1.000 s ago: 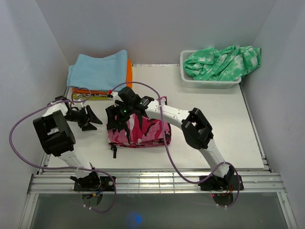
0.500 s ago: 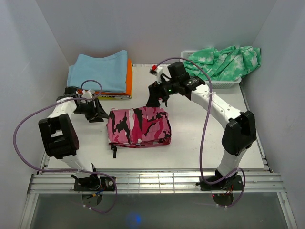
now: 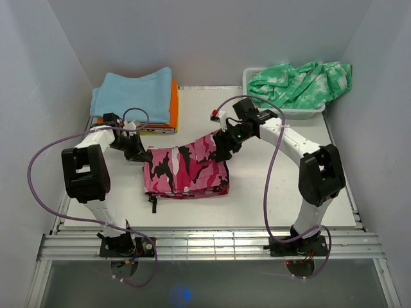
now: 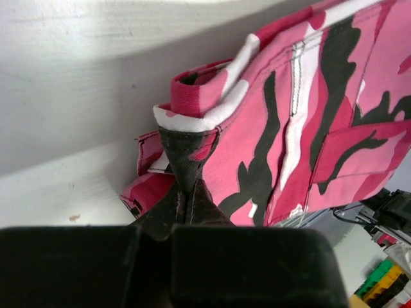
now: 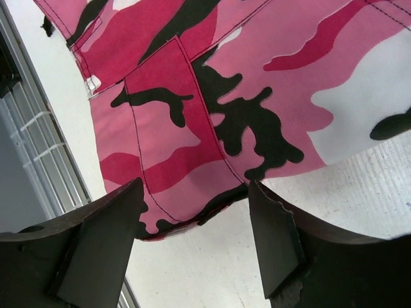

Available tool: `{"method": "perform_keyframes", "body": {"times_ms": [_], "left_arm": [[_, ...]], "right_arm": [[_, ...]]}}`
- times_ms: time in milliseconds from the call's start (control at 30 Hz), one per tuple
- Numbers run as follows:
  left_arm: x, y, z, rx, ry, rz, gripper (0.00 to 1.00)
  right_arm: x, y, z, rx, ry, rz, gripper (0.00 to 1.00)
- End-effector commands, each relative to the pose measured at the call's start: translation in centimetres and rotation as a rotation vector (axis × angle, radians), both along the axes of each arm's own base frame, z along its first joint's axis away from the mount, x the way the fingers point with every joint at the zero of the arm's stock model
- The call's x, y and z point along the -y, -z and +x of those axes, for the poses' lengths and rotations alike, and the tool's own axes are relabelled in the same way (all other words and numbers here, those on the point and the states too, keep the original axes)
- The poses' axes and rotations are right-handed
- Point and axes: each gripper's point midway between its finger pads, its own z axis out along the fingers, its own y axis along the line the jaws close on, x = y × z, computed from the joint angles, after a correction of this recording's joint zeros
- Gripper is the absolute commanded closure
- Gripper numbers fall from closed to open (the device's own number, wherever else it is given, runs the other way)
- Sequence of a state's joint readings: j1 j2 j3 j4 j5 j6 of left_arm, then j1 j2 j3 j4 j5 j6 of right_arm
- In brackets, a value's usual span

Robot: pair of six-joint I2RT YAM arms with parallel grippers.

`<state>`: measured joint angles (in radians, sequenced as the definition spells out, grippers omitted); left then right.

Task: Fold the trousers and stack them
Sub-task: Fold the trousers

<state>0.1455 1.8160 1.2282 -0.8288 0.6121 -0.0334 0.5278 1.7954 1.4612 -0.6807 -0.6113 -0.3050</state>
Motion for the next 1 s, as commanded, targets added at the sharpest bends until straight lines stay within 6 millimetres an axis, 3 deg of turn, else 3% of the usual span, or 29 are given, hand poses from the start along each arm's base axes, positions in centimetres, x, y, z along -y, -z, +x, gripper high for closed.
{"method": "perform_keyframes", "body": {"times_ms": [0, 133, 267, 400, 567, 667, 767, 867, 967], "left_arm": [[-0.5, -4.4, -0.1, 0.127, 0.042, 0.042, 1.0], [-0.9, -4.2, -2.0, 0.119, 0.045, 0.089, 1.0], [-1.6, -0.4, -3.8, 0.0, 0.028, 0.134, 1.0], [-2.0, 2.4, -3.5, -0.057, 0.01, 0.142, 0.98], [-3.1, 4.4, -1.4, -0.048, 0.019, 0.197, 0.98], [-3.6, 4.9, 1.0, -0.032, 0.024, 0.207, 1.0], [-4.2, 5.1, 3.5, -0.002, 0.035, 0.216, 1.0], [-4.3, 4.8, 5.1, 0.024, 0.05, 0.211, 0.99], [-3.4, 3.7, 5.1, 0.029, 0.084, 0.162, 0.83]], "right_arm": [[0.3, 0.1, -0.2, 0.011, -0.026, 0.002, 0.28], [0.5, 0.5, -0.4, 0.01, -0.023, -0.006, 0.28], [0.7, 1.5, -0.7, -0.016, -0.028, -0.024, 0.28], [0.7, 3.2, -1.2, -0.067, -0.065, -0.04, 0.3], [1.7, 6.6, -2.0, -0.139, -0.075, -0.112, 0.34], [2.8, 8.6, -2.4, -0.157, -0.053, -0.179, 0.36], [3.7, 9.3, -2.4, -0.134, -0.02, -0.213, 0.38], [4.1, 8.7, -2.2, -0.126, 0.014, -0.22, 0.37], [3.9, 6.4, -1.4, -0.091, 0.027, -0.189, 0.29]]}}
